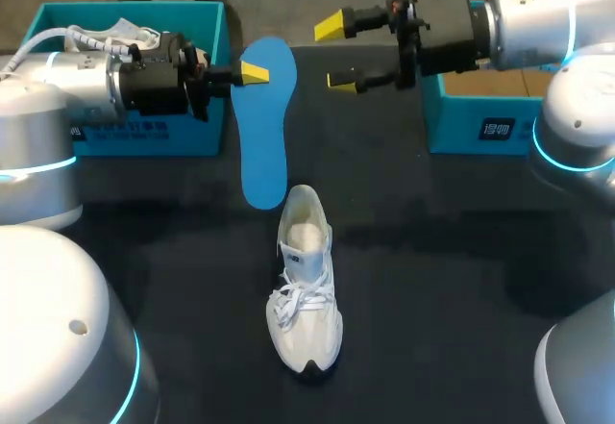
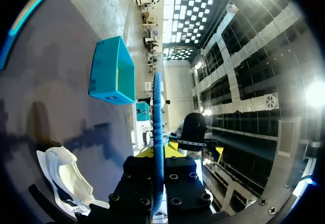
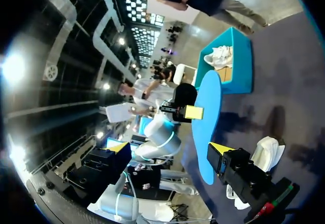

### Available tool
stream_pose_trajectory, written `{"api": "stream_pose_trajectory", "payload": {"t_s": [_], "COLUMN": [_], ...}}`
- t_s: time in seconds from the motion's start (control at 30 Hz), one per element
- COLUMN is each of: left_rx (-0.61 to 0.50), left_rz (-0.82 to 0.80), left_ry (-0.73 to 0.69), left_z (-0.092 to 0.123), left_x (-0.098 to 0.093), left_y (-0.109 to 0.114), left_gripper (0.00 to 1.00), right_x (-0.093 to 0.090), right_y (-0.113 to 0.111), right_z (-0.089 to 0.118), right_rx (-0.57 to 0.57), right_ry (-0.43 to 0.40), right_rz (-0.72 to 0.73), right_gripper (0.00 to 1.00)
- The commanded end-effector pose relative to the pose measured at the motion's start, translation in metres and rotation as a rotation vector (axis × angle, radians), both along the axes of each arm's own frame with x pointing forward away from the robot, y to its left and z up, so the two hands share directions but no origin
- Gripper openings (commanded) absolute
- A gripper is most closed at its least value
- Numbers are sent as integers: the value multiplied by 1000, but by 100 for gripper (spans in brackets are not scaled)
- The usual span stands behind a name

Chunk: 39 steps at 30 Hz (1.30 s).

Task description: Take the shoe out of the shoebox, open the shoe tongue, remove and reinsert the insole, then place the shoe into the shoebox

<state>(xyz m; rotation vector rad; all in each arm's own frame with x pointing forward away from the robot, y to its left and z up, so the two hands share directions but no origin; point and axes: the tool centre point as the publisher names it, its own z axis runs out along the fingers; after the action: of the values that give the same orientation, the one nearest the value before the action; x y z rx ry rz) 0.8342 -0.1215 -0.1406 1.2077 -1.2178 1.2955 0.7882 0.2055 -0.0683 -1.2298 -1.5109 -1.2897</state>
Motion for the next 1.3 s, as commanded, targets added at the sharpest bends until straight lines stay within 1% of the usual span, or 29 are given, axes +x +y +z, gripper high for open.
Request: {"api": "stream_pose_trajectory", "payload": {"t_s": [0.03, 0.37, 0.47, 0.53, 0.57, 0.7, 0.73, 0.8, 0.83, 0.87, 0.9, 0.93, 0.97, 1.0, 1.03, 1.07, 1.1, 1.13, 1.17, 1.2, 1.23, 1.27, 1.3], "left_rx": [4, 4, -40, -81, -108, -163, -166, -196, -199, -225, -239, -240, -261, -273, -275, -275, -300, -305, -305, -333, -337, -337, -361], "left_rz": [1, 1, 19, 47, 60, 114, 117, 127, 127, 118, 126, 125, 115, 118, 121, 121, 114, 105, 105, 83, 73, 73, 62], "left_ry": [1, 1, -192, -365, -405, -723, -742, -879, -893, -931, -1027, -1044, -1085, -1166, -1206, -1206, -1316, -1367, -1367, -1461, -1495, -1495, -1561], "left_z": [1, 1, 7, 12, 16, 30, 30, 38, 38, 43, 46, 47, 53, 56, 57, 57, 64, 65, 65, 69, 69, 69, 73], "left_x": [-1, -1, -2, -4, -5, -4, -4, -4, -4, -5, -5, -5, -4, -3, -2, -2, 5, 7, 7, 13, 15, 15, 21], "left_y": [0, 0, 3, 5, 6, 9, 9, 11, 11, 12, 12, 12, 12, 13, 13, 13, 12, 12, 12, 13, 13, 13, 13], "left_gripper": [0, 0, 0, 0, 0, 0, 0, 0, 0, 0, 0, 0, 0, 0, 0, 0, 0, 0, 0, 0, 0, 0, 0], "right_x": [-1, -1, -1, -1, -1, -1, -1, -1, -1, -1, -1, -1, -1, -1, -1, -1, -1, -1, -1, -1, -1, -1, -1], "right_y": [-1, -1, -1, -1, -1, -1, -1, -1, -1, -1, -1, -1, -1, -1, -1, -1, -1, -1, -1, -1, -1, -1, -1], "right_z": [-2, -2, -2, -2, -2, -2, -2, -2, -2, -2, -2, -2, -2, -2, -2, -2, -2, -2, -2, -2, -2, -2, -2], "right_rx": [19, 19, 19, 19, 19, 19, 19, 19, 19, 19, 19, 19, 19, 19, 19, 19, 19, 19, 19, 19, 19, 19, 19], "right_ry": [3, 3, 3, 3, 3, 3, 3, 3, 3, 3, 3, 3, 3, 3, 3, 3, 3, 3, 3, 3, 3, 3, 3], "right_rz": [2, 2, 2, 2, 2, 2, 2, 2, 2, 2, 2, 2, 2, 2, 2, 2, 2, 2, 2, 2, 2, 2, 2], "right_gripper": [100, 100, 100, 100, 100, 100, 100, 100, 100, 100, 100, 100, 100, 100, 100, 100, 100, 100, 100, 100, 100, 100, 100]}}
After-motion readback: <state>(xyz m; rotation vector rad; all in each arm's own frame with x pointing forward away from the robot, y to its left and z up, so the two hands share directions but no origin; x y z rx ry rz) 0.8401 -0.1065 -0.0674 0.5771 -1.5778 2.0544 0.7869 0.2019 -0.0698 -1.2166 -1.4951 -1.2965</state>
